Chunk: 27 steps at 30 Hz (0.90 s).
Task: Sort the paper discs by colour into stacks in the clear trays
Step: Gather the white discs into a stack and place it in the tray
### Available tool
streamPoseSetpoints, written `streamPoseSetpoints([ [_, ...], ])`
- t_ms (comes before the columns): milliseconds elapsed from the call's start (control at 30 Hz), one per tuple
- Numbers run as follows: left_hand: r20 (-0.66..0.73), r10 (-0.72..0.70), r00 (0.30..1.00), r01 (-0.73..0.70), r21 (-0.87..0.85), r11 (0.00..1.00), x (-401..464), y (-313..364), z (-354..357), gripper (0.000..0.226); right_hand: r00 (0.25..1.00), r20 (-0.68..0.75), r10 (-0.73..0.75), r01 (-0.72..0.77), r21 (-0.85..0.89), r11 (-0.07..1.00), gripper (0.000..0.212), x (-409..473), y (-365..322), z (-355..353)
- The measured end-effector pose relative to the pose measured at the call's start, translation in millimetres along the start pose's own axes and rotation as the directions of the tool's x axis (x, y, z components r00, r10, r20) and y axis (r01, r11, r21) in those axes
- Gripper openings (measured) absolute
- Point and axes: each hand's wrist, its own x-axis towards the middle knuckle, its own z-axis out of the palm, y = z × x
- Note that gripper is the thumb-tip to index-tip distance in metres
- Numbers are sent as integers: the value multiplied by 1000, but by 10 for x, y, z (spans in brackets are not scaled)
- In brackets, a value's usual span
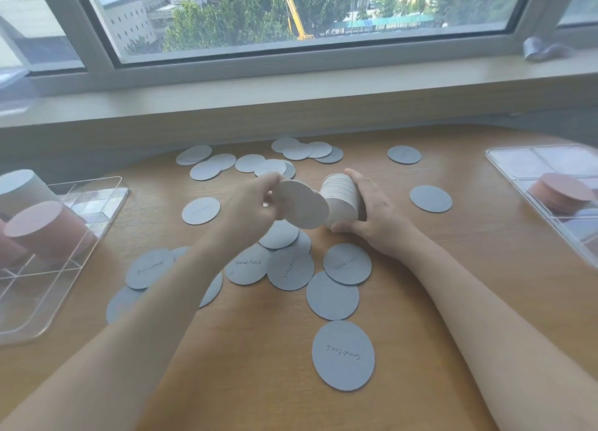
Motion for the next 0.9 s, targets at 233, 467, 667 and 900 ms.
streamPoseSetpoints([
  [233, -173, 8, 985, 1, 53, 999, -9, -2, 476, 21, 998, 57, 14, -13, -15, 1000, 102, -36, -25, -22],
  [467, -26, 55, 998, -48, 205, 978, -15, -14, 744, 69, 998, 66, -1, 6, -76, 997, 101, -44, -36, 30],
  [667, 48, 138, 989, -145, 216, 966, -79, 13, 830, 79, 998, 63, -8, 14, -98, 995, 111, -20, -73, 88],
  [900, 185, 66, 980, -66, -7, 998, -82, 31, 826, 79, 1000, 15, -20, 21, -76, 997, 112, 11, -33, 131],
])
